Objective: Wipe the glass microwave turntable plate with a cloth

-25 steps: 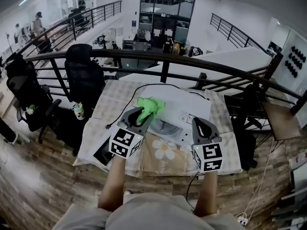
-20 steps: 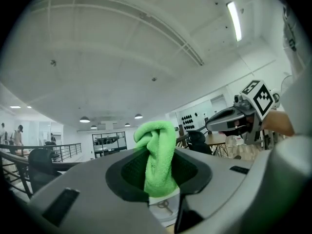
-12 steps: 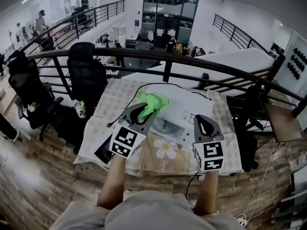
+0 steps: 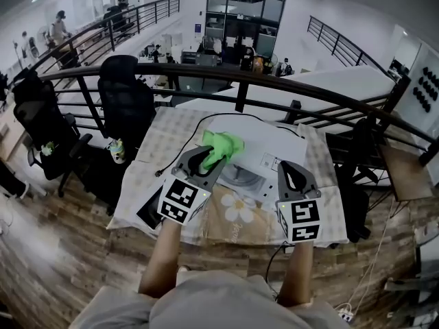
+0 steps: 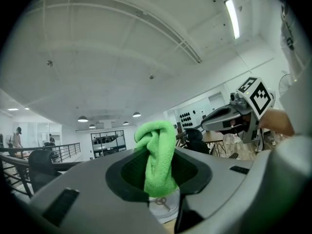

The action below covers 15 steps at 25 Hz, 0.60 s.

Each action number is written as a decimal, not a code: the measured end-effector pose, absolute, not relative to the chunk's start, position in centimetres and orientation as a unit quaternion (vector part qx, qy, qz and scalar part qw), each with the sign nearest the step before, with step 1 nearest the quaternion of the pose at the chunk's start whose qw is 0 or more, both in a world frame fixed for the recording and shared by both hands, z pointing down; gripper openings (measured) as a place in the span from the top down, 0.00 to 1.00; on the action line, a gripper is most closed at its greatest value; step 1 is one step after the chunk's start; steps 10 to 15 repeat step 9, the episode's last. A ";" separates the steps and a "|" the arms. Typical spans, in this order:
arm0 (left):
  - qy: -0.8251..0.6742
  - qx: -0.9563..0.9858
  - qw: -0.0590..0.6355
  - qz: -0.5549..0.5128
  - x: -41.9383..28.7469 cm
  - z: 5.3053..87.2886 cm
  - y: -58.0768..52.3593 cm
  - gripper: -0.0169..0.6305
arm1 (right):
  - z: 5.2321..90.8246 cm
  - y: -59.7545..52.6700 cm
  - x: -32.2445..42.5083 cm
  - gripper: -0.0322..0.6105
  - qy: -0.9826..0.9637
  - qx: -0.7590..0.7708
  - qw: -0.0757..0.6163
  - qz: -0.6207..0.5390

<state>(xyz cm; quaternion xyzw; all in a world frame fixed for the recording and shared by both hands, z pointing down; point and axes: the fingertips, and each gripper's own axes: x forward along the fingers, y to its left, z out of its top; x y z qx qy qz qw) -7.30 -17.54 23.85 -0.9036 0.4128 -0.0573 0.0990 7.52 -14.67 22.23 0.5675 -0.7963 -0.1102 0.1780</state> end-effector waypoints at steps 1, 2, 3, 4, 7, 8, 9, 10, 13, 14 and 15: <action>0.413 -0.904 0.098 -0.056 -7.4 23.9 -17.5 0.78 | 22.3 -14.6 7.5 0.93 -0.796 0.568 0.179 -0.110; 0.413 -0.904 0.097 -0.057 -7.4 24.0 -17.4 0.77 | 22.3 -14.6 7.4 0.93 -0.796 0.568 0.180 -0.110; 0.413 -0.904 0.097 -0.058 -7.5 24.0 -17.3 0.78 | 22.3 -14.6 7.3 0.93 -0.796 0.567 0.180 -0.110; 0.413 -0.904 0.097 -0.058 -7.5 24.1 -17.3 0.77 | 22.4 -14.5 7.3 0.93 -0.796 0.567 0.181 -0.110; 0.413 -0.904 0.098 -0.058 -7.5 24.0 -17.1 0.77 | 22.4 -14.5 7.2 0.93 -0.796 0.567 0.182 -0.110; 0.412 -0.904 0.099 -0.059 -7.5 23.9 -17.1 0.77 | 22.3 -14.5 7.2 0.93 -0.795 0.568 0.183 -0.110; 0.412 -0.904 0.099 -0.061 -7.5 23.9 -17.1 0.77 | 22.3 -14.4 7.2 0.93 -0.795 0.568 0.184 -0.109; 0.412 -0.904 0.099 -0.061 -7.5 23.9 -17.1 0.77 | 22.3 -14.4 7.2 0.93 -0.795 0.568 0.184 -0.109; 0.412 -0.904 0.099 -0.061 -7.5 23.9 -17.1 0.77 | 22.3 -14.4 7.2 0.93 -0.795 0.568 0.184 -0.109; 0.412 -0.904 0.099 -0.061 -7.5 23.9 -17.1 0.77 | 22.3 -14.4 7.2 0.93 -0.795 0.568 0.184 -0.109; 0.412 -0.904 0.099 -0.061 -7.5 23.9 -17.1 0.77 | 22.3 -14.4 7.2 0.93 -0.795 0.568 0.184 -0.109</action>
